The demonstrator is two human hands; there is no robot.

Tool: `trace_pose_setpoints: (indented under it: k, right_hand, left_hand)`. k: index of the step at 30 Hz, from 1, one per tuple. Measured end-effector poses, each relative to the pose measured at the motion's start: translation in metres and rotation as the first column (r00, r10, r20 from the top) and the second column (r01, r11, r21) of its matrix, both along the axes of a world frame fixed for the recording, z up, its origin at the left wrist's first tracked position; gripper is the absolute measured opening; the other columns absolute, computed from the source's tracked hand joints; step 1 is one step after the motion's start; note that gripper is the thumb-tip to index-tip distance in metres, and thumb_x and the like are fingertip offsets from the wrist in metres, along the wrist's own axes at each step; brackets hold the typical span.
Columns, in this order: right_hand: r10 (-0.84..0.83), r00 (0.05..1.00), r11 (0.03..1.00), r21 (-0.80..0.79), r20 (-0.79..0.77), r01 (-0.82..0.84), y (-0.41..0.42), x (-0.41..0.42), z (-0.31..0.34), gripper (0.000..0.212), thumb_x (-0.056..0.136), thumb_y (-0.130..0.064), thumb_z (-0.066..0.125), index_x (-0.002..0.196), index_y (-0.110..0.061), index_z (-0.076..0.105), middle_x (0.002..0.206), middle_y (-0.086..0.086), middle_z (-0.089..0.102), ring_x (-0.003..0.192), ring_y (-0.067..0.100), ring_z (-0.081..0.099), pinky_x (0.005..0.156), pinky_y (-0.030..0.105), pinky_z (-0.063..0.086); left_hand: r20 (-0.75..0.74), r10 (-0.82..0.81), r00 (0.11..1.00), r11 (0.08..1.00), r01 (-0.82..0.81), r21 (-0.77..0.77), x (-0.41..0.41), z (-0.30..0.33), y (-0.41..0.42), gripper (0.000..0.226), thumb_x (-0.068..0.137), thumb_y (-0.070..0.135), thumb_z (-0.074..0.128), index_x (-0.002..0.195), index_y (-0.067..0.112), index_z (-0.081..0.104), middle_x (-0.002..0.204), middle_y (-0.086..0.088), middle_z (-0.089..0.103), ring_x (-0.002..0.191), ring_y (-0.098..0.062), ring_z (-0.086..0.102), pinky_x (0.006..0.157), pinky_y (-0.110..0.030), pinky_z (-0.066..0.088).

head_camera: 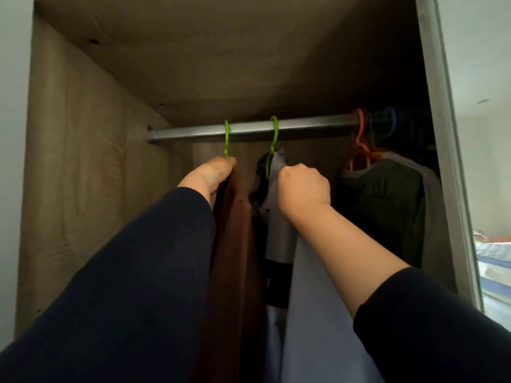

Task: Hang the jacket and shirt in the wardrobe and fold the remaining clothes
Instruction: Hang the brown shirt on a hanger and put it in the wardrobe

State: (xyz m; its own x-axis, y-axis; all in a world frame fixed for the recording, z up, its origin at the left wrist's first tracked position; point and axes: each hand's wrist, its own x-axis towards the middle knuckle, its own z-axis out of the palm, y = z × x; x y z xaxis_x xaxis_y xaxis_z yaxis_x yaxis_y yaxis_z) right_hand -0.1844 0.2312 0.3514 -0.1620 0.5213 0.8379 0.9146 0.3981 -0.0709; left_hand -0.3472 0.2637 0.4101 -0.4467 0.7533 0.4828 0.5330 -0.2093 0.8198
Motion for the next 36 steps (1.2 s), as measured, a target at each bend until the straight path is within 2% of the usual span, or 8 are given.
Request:
trace_pose_setpoints:
  k: [3, 6, 8, 12, 17, 23, 28, 36]
  right_hand:
    - [0.035, 0.999, 0.999, -0.022, -0.019, -0.036, -0.003, -0.003, -0.005, 0.038, 0.091, -0.003, 0.045, 0.128, -0.004, 0.052, 0.119, 0.014, 0.061, 0.112, 0.036, 0.058, 0.079, 0.041, 0.048]
    - [0.077, 0.996, 0.996, -0.04, -0.039, -0.079, -0.007, -0.007, -0.013, 0.042, 0.092, -0.004, 0.043, 0.134, -0.006, 0.046, 0.123, 0.014, 0.057, 0.112, 0.037, 0.057, 0.08, 0.042, 0.048]
    - [0.097, 0.993, 0.995, -0.032, -0.061, -0.099, -0.009, -0.008, -0.022, 0.041, 0.094, -0.005, 0.04, 0.135, -0.008, 0.045, 0.124, 0.014, 0.054, 0.11, 0.038, 0.058, 0.08, 0.042, 0.048]
    - [0.17, 0.973, 0.985, 0.012, -0.153, -0.171, -0.013, -0.015, -0.055, 0.036, 0.093, -0.01, 0.049, 0.128, -0.011, 0.049, 0.127, 0.012, 0.044, 0.104, 0.034, 0.057, 0.077, 0.041, 0.049]
    - [0.249, 0.952, 0.968, 0.018, -0.175, -0.25, -0.023, -0.024, -0.117, 0.045, 0.088, -0.019, 0.054, 0.131, -0.022, 0.043, 0.14, 0.012, 0.031, 0.113, 0.033, 0.047, 0.085, 0.044, 0.046]
    - [0.312, 0.938, 0.95, 0.017, -0.15, -0.313, -0.042, -0.002, -0.186, 0.054, 0.088, -0.025, 0.055, 0.14, -0.029, 0.04, 0.153, 0.017, 0.022, 0.127, 0.035, 0.04, 0.097, 0.048, 0.041]
    - [0.397, 0.913, 0.915, -0.039, -0.092, -0.402, -0.068, 0.03, -0.233, 0.058, 0.087, -0.024, 0.058, 0.142, -0.031, 0.039, 0.156, 0.017, 0.016, 0.136, 0.036, 0.031, 0.107, 0.053, 0.035]
    - [0.524, 0.85, 0.844, -0.165, 0.054, -0.51, -0.143, 0.068, -0.298, 0.084, 0.08, -0.021, 0.06, 0.15, -0.038, 0.017, 0.156, 0.015, -0.022, 0.145, 0.036, -0.016, 0.113, 0.06, -0.007]
  left_hand:
    - [0.034, -0.005, 0.999, 0.999, 0.004, 0.034, 0.006, -0.007, -0.007, 0.039, 0.098, 0.025, 0.043, 0.123, -0.001, 0.057, 0.125, -0.017, 0.06, 0.116, -0.033, 0.057, 0.096, -0.035, 0.046]
    - [0.072, -0.051, 0.996, 0.998, 0.049, 0.029, 0.014, -0.018, -0.022, 0.018, 0.095, 0.024, 0.047, 0.09, 0.012, 0.06, 0.084, -0.008, 0.058, 0.076, -0.023, 0.058, 0.062, -0.018, 0.048]
    - [0.105, -0.099, 0.99, 0.993, 0.092, 0.074, 0.022, -0.031, -0.034, 0.013, 0.092, 0.025, 0.051, 0.086, 0.015, 0.056, 0.08, -0.009, 0.055, 0.064, -0.018, 0.054, 0.05, -0.015, 0.044]
    - [0.184, -0.209, 0.96, 0.947, 0.153, 0.281, 0.023, -0.074, -0.043, 0.068, 0.082, 0.039, 0.057, 0.146, 0.029, 0.035, 0.138, -0.006, 0.051, 0.118, -0.027, 0.056, 0.103, -0.042, 0.045]
    - [0.075, -0.207, 0.976, 0.946, 0.18, 0.27, 0.031, -0.14, -0.063, 0.078, 0.074, 0.059, 0.055, 0.145, 0.046, 0.025, 0.143, 0.004, 0.047, 0.128, -0.018, 0.047, 0.109, -0.041, 0.038]
    - [0.049, -0.167, 0.985, 0.965, 0.153, 0.213, 0.046, -0.225, -0.105, 0.052, 0.091, 0.032, 0.059, 0.141, 0.033, 0.042, 0.131, 0.009, 0.058, 0.12, -0.008, 0.054, 0.105, -0.031, 0.042]
    - [0.11, -0.012, 0.994, 0.99, -0.003, 0.138, 0.073, -0.269, -0.153, 0.06, 0.09, 0.02, 0.061, 0.145, 0.028, 0.037, 0.139, 0.007, 0.051, 0.129, -0.011, 0.047, 0.11, -0.028, 0.036]
    - [0.157, 0.465, 0.872, 0.878, -0.476, 0.046, 0.131, -0.323, -0.282, 0.06, 0.093, 0.011, 0.054, 0.147, 0.02, 0.03, 0.149, -0.001, 0.037, 0.137, -0.017, 0.036, 0.107, -0.024, 0.03]
